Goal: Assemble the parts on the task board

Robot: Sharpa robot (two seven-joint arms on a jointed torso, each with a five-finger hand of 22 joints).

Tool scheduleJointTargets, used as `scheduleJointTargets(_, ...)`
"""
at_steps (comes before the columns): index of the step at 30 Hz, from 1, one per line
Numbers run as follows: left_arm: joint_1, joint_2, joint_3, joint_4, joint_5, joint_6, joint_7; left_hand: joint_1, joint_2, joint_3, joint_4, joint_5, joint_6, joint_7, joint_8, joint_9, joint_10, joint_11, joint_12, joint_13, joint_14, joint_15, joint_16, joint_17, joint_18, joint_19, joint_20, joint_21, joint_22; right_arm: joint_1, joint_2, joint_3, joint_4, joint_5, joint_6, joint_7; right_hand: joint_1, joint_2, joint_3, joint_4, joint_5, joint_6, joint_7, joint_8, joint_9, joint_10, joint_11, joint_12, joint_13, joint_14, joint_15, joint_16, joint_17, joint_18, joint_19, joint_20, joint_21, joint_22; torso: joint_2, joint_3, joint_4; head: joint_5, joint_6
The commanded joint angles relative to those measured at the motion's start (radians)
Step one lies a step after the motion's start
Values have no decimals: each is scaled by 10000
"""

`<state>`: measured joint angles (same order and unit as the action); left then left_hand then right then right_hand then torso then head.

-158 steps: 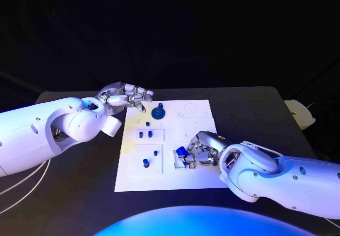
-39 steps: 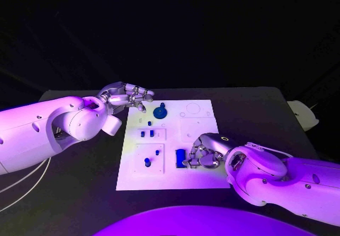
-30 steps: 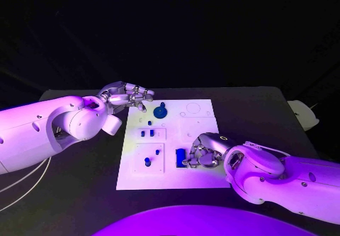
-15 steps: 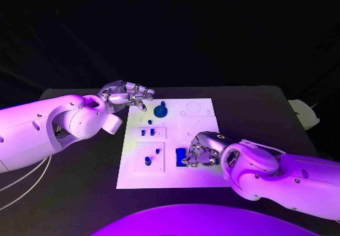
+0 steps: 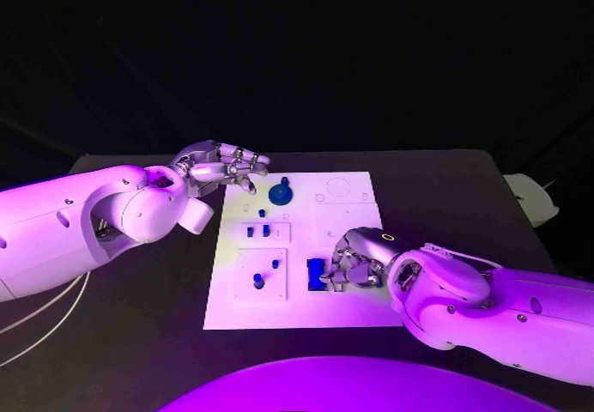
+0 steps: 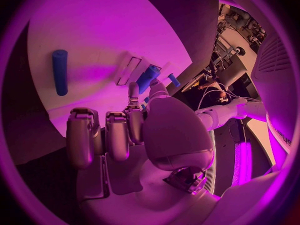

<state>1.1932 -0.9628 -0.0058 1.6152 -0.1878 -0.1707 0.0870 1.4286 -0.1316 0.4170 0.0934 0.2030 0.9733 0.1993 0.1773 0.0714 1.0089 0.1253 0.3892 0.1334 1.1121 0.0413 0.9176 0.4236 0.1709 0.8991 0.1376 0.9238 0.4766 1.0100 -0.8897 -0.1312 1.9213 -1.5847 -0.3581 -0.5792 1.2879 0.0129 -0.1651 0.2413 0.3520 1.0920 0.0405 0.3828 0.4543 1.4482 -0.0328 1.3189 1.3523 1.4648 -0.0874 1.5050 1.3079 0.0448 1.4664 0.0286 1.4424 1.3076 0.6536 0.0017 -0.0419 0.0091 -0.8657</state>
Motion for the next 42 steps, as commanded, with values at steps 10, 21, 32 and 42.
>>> scheduleJointTargets(10,3,3,5,-3,43,146,42,62,49,66,-14,-6,-83,-11,64,17,-66,-23,36,14,-45,39,-32,8,142,66,6,-53,-17,302,-1023,87,495,-213,-861,-1,-30,-37,-134,123,61,-158,-10,-49,-2,-57,13,-288,-135,767,-33,-61,1196,-137,462,-68,-214,2220,-21,-17,-12,-99,80)
scheduleJointTargets(21,3,46,4,-20,55,159,36,62,51,67,-13,-7,-84,-9,66,17,-69,-22,41,14,-45,40,-31,8,142,69,5,-55,-20,454,-2210,73,356,-206,-482,-2,90,-90,-188,142,66,-406,113,-265,-28,-93,108,-339,-153,756,40,-91,1151,-124,426,-16,-294,2199,-20,-22,-38,-335,50)
scheduleJointTargets(32,3,53,4,-28,60,166,31,62,51,67,-13,-7,-84,-9,66,17,-69,-22,41,14,-45,40,-31,8,142,69,5,-55,-20,-36,-2384,11,404,-414,-245,22,197,-85,-214,165,52,-514,203,-524,-137,-117,181,-400,-186,752,102,-105,1133,-120,415,40,-319,2193,-12,-12,-31,-405,53)
scheduleJointTargets(42,3,20,4,-14,61,167,22,50,51,61,-3,-10,-88,-6,72,17,-75,-18,50,14,-45,43,-30,8,140,74,7,-60,-25,-365,-2109,0,243,-488,-182,21,210,-98,-258,211,32,-544,264,-716,-261,-134,234,-441,-208,742,146,-132,1088,-108,391,79,-380,2177,6,-26,-7,-450,26)
